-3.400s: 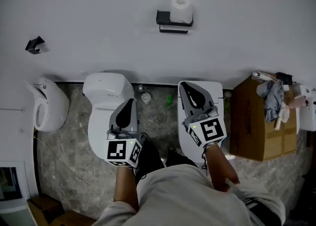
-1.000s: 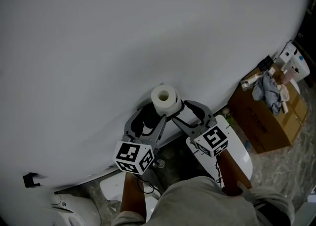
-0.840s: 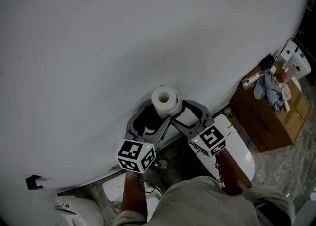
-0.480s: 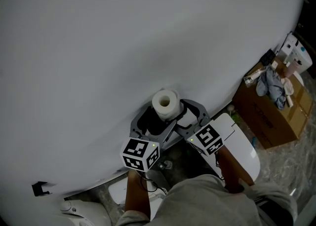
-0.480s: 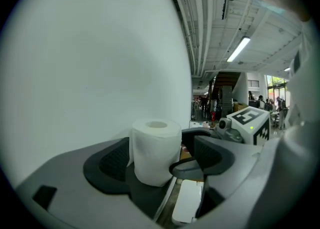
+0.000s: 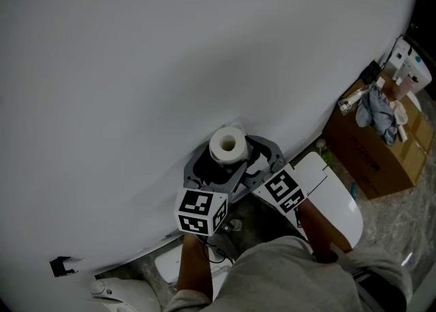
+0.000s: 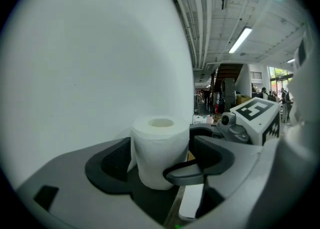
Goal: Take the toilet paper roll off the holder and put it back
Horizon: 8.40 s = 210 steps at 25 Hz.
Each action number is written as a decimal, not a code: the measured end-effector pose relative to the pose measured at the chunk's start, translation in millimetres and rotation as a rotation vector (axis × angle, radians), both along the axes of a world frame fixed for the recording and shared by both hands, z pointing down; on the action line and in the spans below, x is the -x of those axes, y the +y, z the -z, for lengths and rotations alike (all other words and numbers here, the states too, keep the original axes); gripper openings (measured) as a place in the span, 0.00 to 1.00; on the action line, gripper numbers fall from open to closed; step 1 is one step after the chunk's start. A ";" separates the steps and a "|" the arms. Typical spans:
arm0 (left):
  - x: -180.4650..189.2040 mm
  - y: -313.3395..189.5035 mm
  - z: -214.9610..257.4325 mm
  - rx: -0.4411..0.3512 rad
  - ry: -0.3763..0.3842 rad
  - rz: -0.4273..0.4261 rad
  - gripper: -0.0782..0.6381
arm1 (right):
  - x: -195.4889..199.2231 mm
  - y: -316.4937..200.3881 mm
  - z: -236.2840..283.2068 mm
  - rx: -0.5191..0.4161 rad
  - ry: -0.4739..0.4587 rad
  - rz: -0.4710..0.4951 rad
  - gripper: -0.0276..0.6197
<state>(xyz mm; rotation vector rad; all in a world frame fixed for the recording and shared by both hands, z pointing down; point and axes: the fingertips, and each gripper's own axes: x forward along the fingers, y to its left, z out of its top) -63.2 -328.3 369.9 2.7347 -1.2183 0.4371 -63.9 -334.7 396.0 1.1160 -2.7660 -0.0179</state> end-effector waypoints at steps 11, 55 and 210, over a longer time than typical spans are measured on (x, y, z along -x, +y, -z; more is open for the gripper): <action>0.7 2.2 1.0 -0.030 -0.021 0.026 0.58 | 2.1 3.6 -0.7 -0.039 0.048 -0.002 0.56; 177.1 203.7 28.4 -0.270 0.072 0.542 0.58 | 178.8 203.2 29.9 -0.273 0.150 0.468 0.56; 70.6 34.4 2.1 -0.128 0.219 0.287 0.58 | 55.2 34.4 -2.0 -0.043 0.065 0.073 0.56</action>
